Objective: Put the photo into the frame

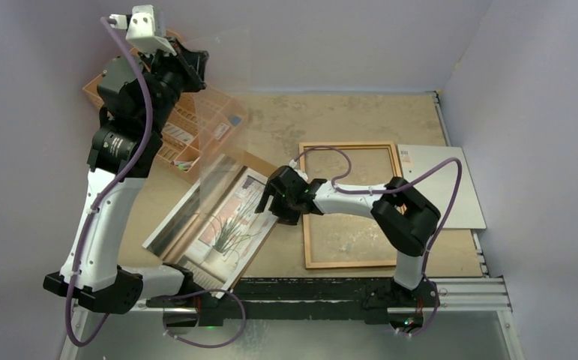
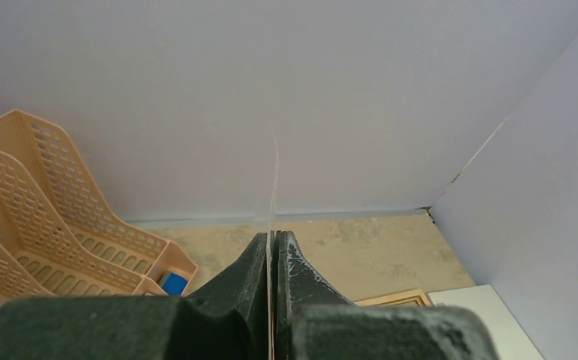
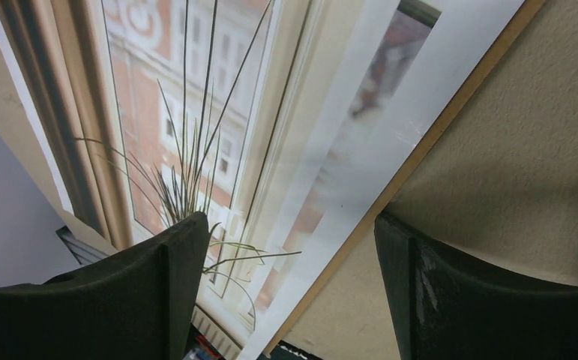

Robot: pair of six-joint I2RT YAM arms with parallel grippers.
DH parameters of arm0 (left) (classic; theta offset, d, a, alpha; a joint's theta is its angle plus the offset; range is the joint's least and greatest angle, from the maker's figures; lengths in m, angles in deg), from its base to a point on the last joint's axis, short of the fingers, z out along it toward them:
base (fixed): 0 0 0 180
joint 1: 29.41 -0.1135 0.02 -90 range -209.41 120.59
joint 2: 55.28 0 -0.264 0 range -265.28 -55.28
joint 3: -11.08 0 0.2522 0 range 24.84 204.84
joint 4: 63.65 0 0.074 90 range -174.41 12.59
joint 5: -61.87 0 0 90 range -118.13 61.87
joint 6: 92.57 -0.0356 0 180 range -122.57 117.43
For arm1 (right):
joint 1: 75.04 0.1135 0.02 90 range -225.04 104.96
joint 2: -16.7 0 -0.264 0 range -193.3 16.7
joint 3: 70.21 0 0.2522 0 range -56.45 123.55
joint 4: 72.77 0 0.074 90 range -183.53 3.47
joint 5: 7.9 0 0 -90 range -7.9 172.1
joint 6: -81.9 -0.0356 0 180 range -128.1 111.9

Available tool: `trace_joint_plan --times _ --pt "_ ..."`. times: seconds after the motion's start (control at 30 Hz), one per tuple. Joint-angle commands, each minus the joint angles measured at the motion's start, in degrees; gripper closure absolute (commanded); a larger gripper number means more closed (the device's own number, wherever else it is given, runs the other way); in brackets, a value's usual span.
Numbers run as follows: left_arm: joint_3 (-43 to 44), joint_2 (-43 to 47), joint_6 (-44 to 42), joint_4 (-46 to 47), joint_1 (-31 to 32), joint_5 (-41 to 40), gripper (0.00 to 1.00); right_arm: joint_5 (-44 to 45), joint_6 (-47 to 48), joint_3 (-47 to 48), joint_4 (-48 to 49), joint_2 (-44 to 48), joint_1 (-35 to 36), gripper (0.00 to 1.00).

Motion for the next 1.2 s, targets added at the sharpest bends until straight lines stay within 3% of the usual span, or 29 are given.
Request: trace_joint_plan --times 0.0,0.37,0.53,0.67,0.87,1.0,1.17 --pt "3.3 0.2 -0.2 2.4 -0.2 2.2 1.00 5.4 3.3 4.0 1.5 -0.1 -3.1 0.17" --pt "3.2 -2.5 0.9 2.9 -0.2 4.8 1.00 8.6 18.1 4.8 4.5 5.5 -9.2 0.16" --pt "3.4 -3.7 1.5 3.1 -0.2 6.7 1.00 4.4 25.4 3.3 8.4 9.5 -11.7 0.16" --pt "3.9 -4.1 0.5 3.2 -0.2 11.5 1.00 -1.6 28.9 -1.7 15.8 15.6 -16.8 0.15" --pt "4.5 -4.4 0.5 7.5 -0.2 24.8 1.00 -18.8 38.2 -7.1 34.1 27.4 -24.2 0.09" --pt "4.9 -4.1 4.7 13.0 -0.2 33.6 1.00 -17.9 41.7 -3.4 34.8 32.0 -24.9 0.01" --pt "6.3 -2.8 9.3 19.1 -0.2 39.3 1.00 -12.2 40.3 -0.9 34.8 35.2 -29.0 0.01"
